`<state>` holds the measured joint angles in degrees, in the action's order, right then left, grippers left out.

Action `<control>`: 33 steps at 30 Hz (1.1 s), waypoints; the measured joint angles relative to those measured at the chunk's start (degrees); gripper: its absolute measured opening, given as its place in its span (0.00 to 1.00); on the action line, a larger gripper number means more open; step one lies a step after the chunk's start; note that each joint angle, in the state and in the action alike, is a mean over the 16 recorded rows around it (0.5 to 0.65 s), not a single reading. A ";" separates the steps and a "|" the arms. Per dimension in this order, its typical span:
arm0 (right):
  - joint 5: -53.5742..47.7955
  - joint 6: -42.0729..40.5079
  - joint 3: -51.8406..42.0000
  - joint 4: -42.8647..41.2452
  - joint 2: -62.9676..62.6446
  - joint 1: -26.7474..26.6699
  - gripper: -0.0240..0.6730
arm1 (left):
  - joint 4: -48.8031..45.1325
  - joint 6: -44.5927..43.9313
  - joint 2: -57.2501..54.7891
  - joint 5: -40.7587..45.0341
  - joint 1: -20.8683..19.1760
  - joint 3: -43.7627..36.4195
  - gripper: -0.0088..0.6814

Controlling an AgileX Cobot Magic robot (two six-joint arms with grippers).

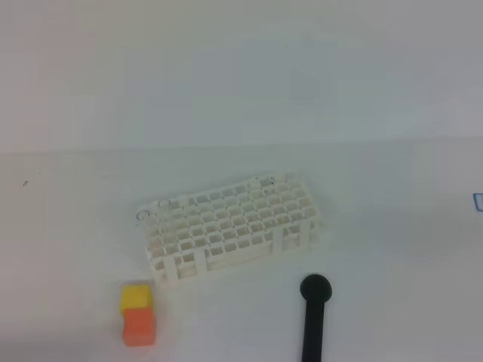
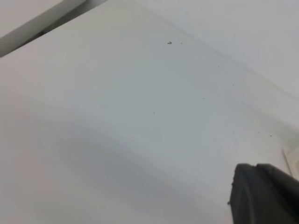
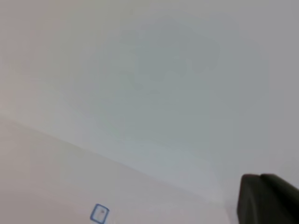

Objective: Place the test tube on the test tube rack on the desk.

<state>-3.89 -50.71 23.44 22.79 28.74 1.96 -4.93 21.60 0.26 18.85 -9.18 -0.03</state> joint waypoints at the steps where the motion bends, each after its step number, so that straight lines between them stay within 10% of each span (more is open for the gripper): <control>1: -0.50 0.00 -1.14 0.12 -1.78 1.18 0.03 | -0.47 -0.30 0.00 -0.01 0.00 0.00 0.01; 17: -2.71 2.34 -12.92 2.42 -15.58 6.72 0.03 | 10.09 -25.44 -0.08 0.07 -0.01 0.00 0.01; 33: -12.67 36.90 -20.28 -16.07 -25.88 6.70 0.03 | 14.92 -31.43 -0.08 0.19 -0.01 0.00 0.01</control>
<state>-16.56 -13.81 3.16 6.72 2.85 8.65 9.99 -9.83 0.18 19.04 -9.19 -0.03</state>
